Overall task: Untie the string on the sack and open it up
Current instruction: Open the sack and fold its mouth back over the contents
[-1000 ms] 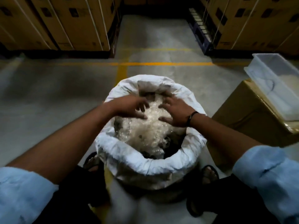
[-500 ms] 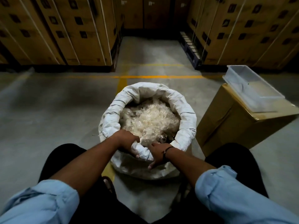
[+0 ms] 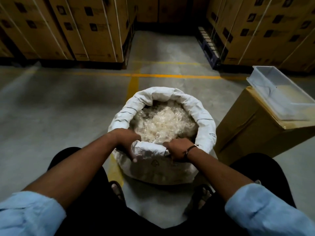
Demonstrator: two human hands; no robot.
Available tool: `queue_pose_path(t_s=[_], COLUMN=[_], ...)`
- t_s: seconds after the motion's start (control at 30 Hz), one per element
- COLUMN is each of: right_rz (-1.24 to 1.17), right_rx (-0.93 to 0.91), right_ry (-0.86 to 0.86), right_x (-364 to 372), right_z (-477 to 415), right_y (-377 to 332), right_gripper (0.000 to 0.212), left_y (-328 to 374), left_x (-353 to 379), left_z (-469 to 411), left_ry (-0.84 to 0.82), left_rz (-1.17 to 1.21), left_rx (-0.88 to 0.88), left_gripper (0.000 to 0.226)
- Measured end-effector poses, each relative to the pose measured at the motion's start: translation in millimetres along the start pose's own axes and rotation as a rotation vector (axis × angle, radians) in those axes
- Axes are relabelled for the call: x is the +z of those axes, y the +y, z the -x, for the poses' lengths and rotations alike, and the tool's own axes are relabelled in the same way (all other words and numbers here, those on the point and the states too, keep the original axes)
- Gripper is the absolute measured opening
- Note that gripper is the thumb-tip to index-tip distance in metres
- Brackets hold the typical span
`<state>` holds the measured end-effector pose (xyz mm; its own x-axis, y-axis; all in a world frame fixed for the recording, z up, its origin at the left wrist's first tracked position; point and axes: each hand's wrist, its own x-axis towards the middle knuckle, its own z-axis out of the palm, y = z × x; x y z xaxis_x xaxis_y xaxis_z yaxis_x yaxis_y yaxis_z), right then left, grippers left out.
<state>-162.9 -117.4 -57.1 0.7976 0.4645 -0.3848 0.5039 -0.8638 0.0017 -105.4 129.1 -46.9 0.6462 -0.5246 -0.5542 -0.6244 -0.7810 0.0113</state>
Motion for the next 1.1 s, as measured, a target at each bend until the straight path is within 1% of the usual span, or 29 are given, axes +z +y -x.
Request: queue_pose_path(t_s=[0.07,0.1,0.17,0.2,0.23,0.37,0.47,0.5,0.57,0.6,0.63,0.67,0.7,0.73,0.77,0.83,0.87,0.9,0.97,1.03,1.1], right_rz=[-0.047,-0.091,-0.178,-0.186,-0.166,-0.098,-0.196,-0.255,-0.369,-0.387,-0.370,-0.356,-0.323,-0.287,-0.273,-0.223,-0.213,-0.217,-0.207,-0.185,-0.226], right_rx=[-0.004,-0.009,-0.024,-0.029,-0.028,-0.005,-0.015,-0.007,0.081,0.118,0.147,0.161,0.167,0.187,0.224,0.272,0.276,0.270,0.266,0.238,0.241], right_ry=[-0.003,-0.022,-0.120,-0.179,-0.211,-0.216,-0.246,-0.249,-0.161,-0.110,-0.083,-0.087,-0.117,-0.171,-0.223,-0.296,-0.309,-0.299,-0.260,-0.241,-0.171], right_x=[0,0,0,1,3,6,2,0,-5,-7,-7,-5,-3,1,2,-2,-7,-13,-23,-24,-15], right_z=[-1,1,5,8,10,14,18,19,13,10,4,-1,-4,-7,-8,-5,-3,-1,5,5,-3], right_y=[2,5,15,21,26,36,36,36,39,40,40,40,39,43,47,59,65,69,73,74,77], right_gripper=[0.049,0.054,0.073,0.082,0.086,0.078,0.070,0.067,0.061,0.057,0.055,0.054,0.054,0.055,0.057,0.060,0.059,0.057,0.051,0.047,0.045], left_y=[-3,-4,-10,-14,-18,-20,-13,-13,-12,-11,-9,-7,-7,-8,-14,-34,-43,-50,-52,-43,-35], left_x=[-2,-2,-5,-7,-7,-6,-11,-12,-14,-13,-13,-13,-11,-9,-7,-3,-3,-4,-6,-9,-14], left_z=[1,1,3,5,8,13,12,11,4,-1,-8,-15,-22,-29,-34,-40,-41,-42,-44,-47,-49], left_ry=[-0.048,-0.047,-0.025,-0.016,-0.008,0.007,0.043,0.105,0.299,0.383,0.415,0.403,0.349,0.280,0.206,0.086,0.053,0.032,0.026,0.058,0.137], left_rz=[-0.087,-0.114,-0.136,-0.143,-0.144,-0.084,0.020,0.093,0.210,0.269,0.335,0.383,0.384,0.336,0.249,0.113,0.096,0.098,0.054,0.014,0.020], left_rx=[-0.007,-0.008,-0.040,-0.074,-0.112,-0.143,-0.136,-0.121,-0.059,-0.020,0.012,0.036,0.031,-0.001,-0.082,-0.319,-0.406,-0.452,-0.450,-0.427,-0.379], left_gripper=[0.097,0.095,0.090,0.089,0.088,0.088,0.083,0.081,0.077,0.073,0.066,0.059,0.054,0.053,0.056,0.066,0.071,0.075,0.076,0.072,0.067])
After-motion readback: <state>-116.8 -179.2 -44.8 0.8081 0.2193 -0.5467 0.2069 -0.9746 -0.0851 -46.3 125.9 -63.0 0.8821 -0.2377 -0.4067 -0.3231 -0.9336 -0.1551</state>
